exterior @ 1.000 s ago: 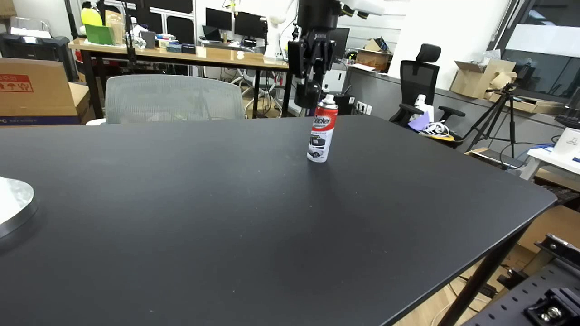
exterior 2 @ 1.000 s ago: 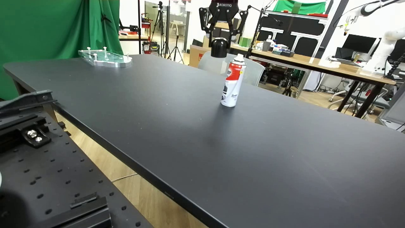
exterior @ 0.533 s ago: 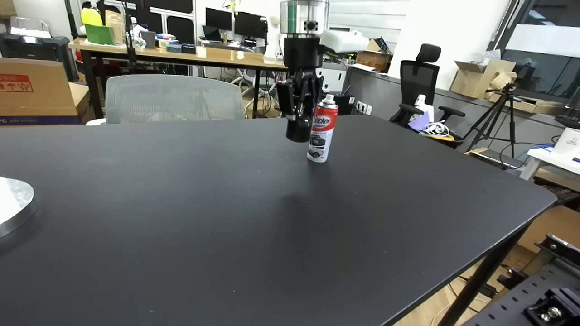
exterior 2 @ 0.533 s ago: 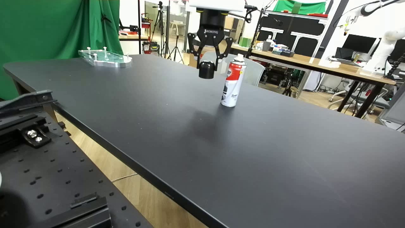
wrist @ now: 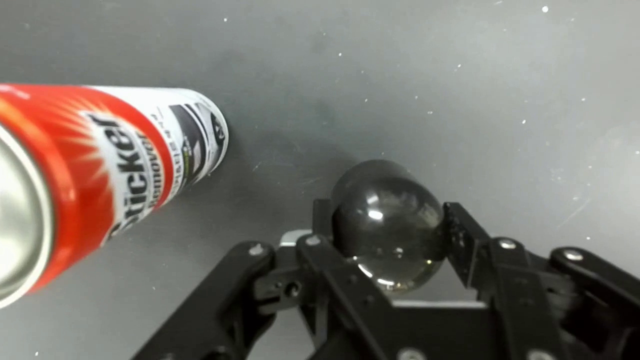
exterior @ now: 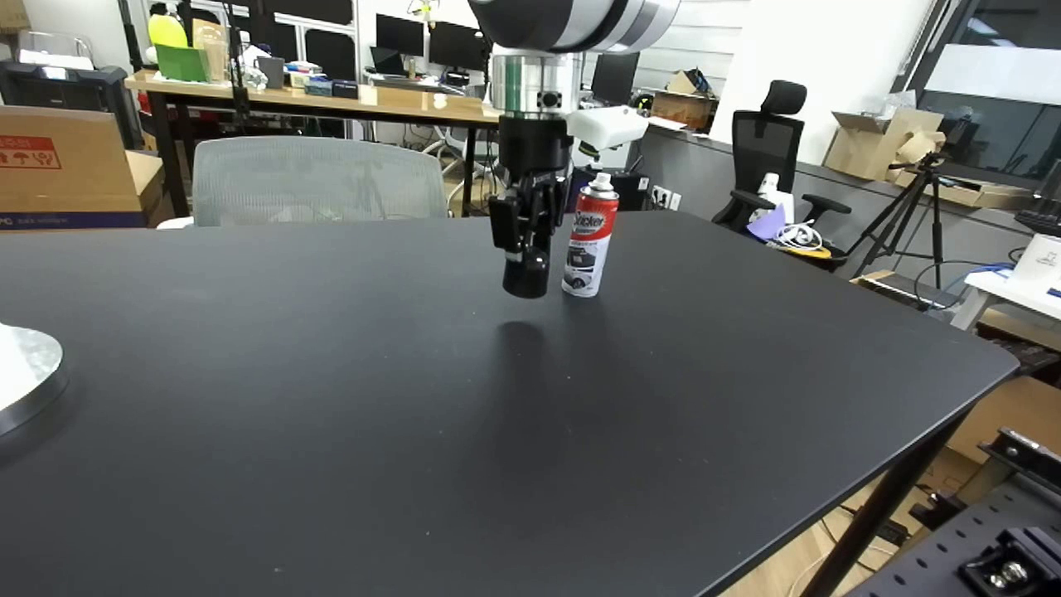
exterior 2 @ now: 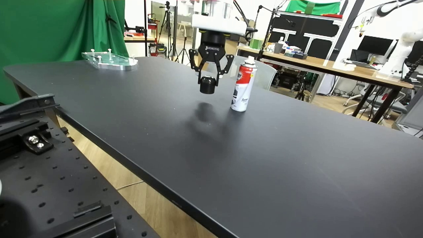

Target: Place the spray can lid on the table

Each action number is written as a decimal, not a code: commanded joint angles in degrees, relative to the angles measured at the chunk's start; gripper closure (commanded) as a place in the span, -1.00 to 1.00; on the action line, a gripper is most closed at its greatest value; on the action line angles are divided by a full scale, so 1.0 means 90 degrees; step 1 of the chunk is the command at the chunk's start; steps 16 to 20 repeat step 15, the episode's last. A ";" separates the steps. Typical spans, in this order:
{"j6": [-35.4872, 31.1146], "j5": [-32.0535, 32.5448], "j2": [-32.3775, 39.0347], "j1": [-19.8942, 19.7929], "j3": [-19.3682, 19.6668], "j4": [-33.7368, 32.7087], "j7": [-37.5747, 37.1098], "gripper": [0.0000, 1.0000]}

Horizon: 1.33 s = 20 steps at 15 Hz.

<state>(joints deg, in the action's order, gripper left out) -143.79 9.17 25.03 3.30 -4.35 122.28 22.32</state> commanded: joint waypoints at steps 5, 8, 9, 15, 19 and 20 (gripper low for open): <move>-0.0179 0.0299 0.0058 0.0008 0.0045 -0.0063 -0.0188 -1.00; -0.0162 0.0370 -0.0037 0.0081 0.0130 -0.0040 -0.0415 -1.00; -0.0144 0.0395 -0.0070 0.0116 0.0169 -0.0039 -0.0542 -1.00; -0.0070 0.0413 -0.0415 0.0161 0.0160 0.0029 -0.0892 -1.00; -0.0070 0.0413 -0.0415 0.0161 0.0160 0.0029 -0.0892 -1.00; -0.0070 0.0413 -0.0415 0.0161 0.0160 0.0029 -0.0892 -1.00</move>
